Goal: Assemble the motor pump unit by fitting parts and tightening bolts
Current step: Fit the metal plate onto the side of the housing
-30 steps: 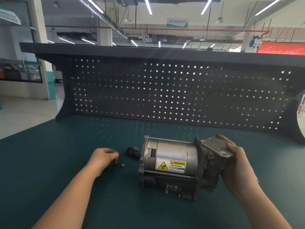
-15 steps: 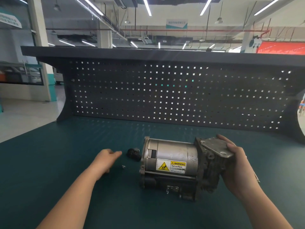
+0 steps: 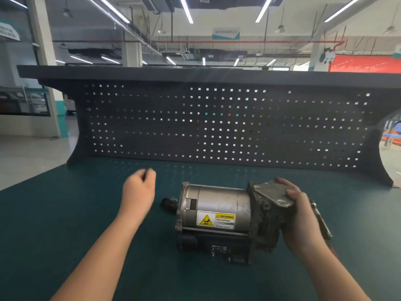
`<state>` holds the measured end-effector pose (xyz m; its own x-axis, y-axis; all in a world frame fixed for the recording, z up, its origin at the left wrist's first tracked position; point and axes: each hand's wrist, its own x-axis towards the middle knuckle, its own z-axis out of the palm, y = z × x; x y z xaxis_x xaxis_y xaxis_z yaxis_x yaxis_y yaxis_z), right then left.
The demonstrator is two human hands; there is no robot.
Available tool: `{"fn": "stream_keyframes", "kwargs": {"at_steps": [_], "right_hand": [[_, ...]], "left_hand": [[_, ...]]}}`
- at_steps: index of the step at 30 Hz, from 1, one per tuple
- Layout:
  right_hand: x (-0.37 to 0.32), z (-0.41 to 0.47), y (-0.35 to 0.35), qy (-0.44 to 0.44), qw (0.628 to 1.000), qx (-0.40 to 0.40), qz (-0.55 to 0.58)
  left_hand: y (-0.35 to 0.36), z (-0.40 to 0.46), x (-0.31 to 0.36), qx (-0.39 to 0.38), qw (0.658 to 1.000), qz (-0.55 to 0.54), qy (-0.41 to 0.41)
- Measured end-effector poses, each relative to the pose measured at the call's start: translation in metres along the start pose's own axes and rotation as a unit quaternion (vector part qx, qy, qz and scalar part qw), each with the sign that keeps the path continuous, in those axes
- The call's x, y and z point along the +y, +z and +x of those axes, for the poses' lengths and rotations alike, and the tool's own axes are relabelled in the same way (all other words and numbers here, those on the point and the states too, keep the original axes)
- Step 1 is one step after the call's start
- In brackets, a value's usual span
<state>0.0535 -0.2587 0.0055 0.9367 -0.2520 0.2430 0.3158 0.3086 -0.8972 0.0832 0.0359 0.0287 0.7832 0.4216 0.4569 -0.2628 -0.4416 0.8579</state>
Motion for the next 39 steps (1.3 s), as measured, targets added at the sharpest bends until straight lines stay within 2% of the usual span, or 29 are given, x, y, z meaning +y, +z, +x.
{"fn": "stream_keyframes", "kwargs": {"at_steps": [2, 4, 5, 7, 8, 14, 17, 21, 25, 27, 31, 36, 39], "right_hand": [[0.002, -0.006, 0.005, -0.022, 0.999, 0.033, -0.033], [0.004, -0.013, 0.010, -0.027, 0.997, 0.056, -0.043], [0.005, -0.016, 0.012, -0.034, 0.996, 0.066, -0.041], [0.005, -0.023, 0.016, -0.061, 0.993, 0.091, -0.042], [0.004, -0.026, 0.018, -0.072, 0.991, 0.103, -0.041], [0.004, -0.032, 0.021, -0.082, 0.988, 0.122, -0.052], [0.004, -0.031, 0.018, -0.131, 0.978, 0.131, -0.096], [0.007, -0.030, 0.017, -0.156, 0.974, 0.141, -0.082], [0.005, -0.027, 0.019, -0.162, 0.976, 0.092, -0.117], [0.005, -0.028, 0.022, -0.155, 0.978, 0.061, -0.130], [0.002, -0.027, 0.018, -0.145, 0.979, 0.027, -0.140], [-0.002, -0.027, 0.012, -0.110, 0.986, 0.030, -0.123], [-0.005, -0.024, 0.012, -0.120, 0.982, 0.021, -0.147]], "left_hand": [[0.008, -0.013, 0.040, -0.070, 0.978, -0.196, -0.015], [0.025, -0.028, 0.071, -0.162, 0.950, -0.265, 0.006], [0.036, -0.034, 0.084, -0.187, 0.950, -0.245, 0.048], [0.061, -0.042, 0.105, -0.195, 0.957, -0.143, 0.159], [0.073, -0.044, 0.113, -0.195, 0.958, -0.095, 0.189], [0.113, -0.038, 0.108, -0.257, 0.956, 0.076, 0.119], [0.115, -0.034, 0.107, -0.274, 0.945, 0.140, 0.106], [0.120, -0.043, 0.112, -0.249, 0.926, 0.262, 0.110], [0.108, -0.055, 0.108, -0.168, 0.938, 0.282, 0.110], [0.101, -0.061, 0.106, -0.153, 0.943, 0.268, 0.123], [0.096, -0.063, 0.104, -0.171, 0.947, 0.228, 0.151], [0.103, -0.048, 0.098, -0.232, 0.936, 0.218, 0.147], [0.103, -0.047, 0.095, -0.227, 0.938, 0.211, 0.158]]}}
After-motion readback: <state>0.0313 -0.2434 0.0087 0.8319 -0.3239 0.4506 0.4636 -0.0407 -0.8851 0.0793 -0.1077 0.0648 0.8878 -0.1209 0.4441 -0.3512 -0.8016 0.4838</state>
